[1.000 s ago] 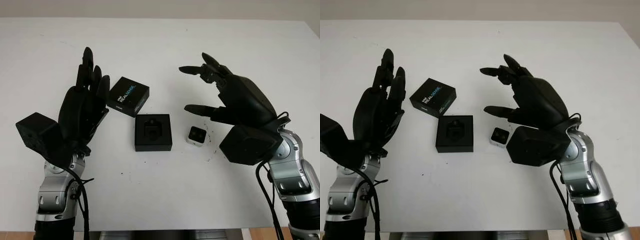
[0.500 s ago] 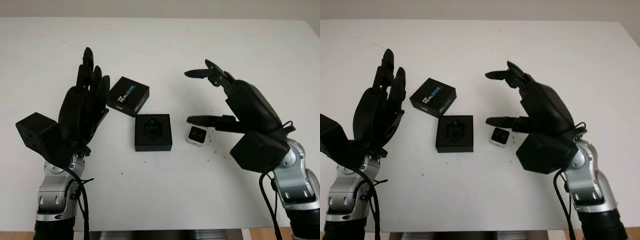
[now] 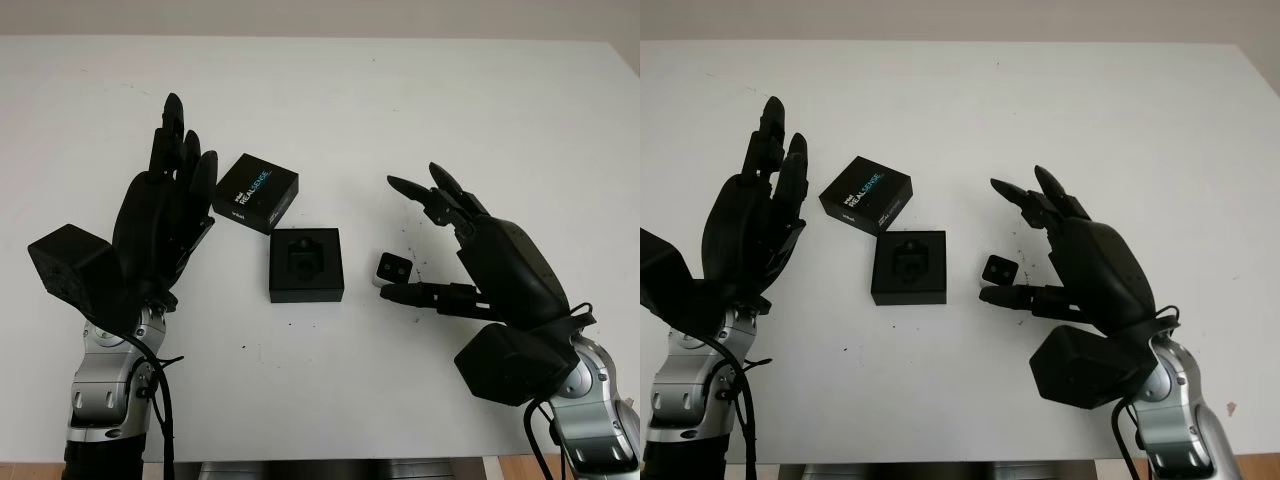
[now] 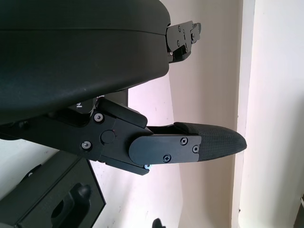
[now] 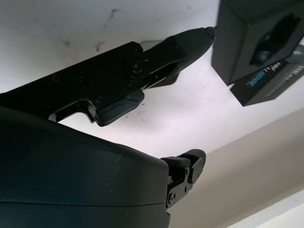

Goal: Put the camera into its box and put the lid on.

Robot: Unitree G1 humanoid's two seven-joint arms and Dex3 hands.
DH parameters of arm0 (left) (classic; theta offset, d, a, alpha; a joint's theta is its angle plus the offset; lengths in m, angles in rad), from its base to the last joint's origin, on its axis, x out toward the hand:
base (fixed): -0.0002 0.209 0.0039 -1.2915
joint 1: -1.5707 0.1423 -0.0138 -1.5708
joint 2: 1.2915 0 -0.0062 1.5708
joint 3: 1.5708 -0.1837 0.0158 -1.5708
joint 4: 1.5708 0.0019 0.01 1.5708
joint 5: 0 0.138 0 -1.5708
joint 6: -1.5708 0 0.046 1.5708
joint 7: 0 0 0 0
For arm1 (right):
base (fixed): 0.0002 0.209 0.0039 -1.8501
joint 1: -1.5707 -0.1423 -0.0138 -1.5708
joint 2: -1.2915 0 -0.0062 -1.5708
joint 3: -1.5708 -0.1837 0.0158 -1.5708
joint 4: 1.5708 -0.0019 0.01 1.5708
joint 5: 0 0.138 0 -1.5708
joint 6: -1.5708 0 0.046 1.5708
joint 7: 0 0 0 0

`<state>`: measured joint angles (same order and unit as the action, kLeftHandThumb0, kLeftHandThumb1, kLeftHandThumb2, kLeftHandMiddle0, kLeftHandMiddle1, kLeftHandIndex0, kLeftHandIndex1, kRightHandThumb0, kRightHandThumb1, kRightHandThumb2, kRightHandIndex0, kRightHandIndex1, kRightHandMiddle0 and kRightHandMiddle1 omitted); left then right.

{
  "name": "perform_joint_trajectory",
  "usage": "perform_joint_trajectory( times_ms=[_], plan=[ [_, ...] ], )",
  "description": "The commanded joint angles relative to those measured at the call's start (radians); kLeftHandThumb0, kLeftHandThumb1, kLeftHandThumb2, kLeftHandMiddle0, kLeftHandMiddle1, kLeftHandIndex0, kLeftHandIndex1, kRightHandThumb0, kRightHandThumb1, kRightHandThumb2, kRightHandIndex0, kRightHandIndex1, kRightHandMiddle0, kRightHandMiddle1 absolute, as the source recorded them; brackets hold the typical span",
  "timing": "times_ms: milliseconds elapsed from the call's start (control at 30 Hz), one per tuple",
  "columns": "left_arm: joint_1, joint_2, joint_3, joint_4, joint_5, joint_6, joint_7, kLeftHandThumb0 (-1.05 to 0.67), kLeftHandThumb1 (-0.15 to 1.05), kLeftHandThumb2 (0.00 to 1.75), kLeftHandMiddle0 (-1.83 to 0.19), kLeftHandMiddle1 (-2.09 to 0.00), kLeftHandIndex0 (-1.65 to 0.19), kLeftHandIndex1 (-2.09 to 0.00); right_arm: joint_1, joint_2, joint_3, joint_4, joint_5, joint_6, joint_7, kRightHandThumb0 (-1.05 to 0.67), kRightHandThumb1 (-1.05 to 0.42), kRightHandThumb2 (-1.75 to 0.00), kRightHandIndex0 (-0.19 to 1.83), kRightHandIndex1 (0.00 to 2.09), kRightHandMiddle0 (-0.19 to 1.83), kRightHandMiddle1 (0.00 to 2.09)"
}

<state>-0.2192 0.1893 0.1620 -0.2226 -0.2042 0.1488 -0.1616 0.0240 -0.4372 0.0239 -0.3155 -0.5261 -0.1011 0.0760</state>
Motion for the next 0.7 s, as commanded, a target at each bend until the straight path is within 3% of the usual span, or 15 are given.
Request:
perform_joint_trajectory(
  times_ms=[0, 233, 667],
  plan=[
    [0.006, 0.001, 0.001, -0.007, 0.000, -0.009, 0.000, -0.78, 1.05, 0.44, 0.19, 0.00, 0.19, 0.00, 0.030, 0.012, -0.003, -0.027, -0.020, 0.005, -0.019, -0.81, -0.93, -0.06, 0.01, 0.05, 0.25, 0.22],
    [0.015, 0.000, 0.004, -0.006, -0.007, -0.011, -0.005, -0.77, 1.05, 0.44, 0.19, 0.00, 0.19, 0.00, 0.056, 0.058, 0.024, 0.021, -0.116, -0.006, -0.127, -0.72, -0.91, -0.05, 0.07, 0.07, 0.37, 0.23],
    [0.036, 0.007, 0.013, 0.000, -0.010, -0.027, -0.013, -0.79, 1.05, 0.42, 0.19, 0.00, 0.19, 0.00, 0.019, 0.072, 0.071, 0.225, -0.189, -0.077, -0.326, -0.63, -0.95, -0.06, 0.18, 0.09, 0.46, 0.36]
  ],
)
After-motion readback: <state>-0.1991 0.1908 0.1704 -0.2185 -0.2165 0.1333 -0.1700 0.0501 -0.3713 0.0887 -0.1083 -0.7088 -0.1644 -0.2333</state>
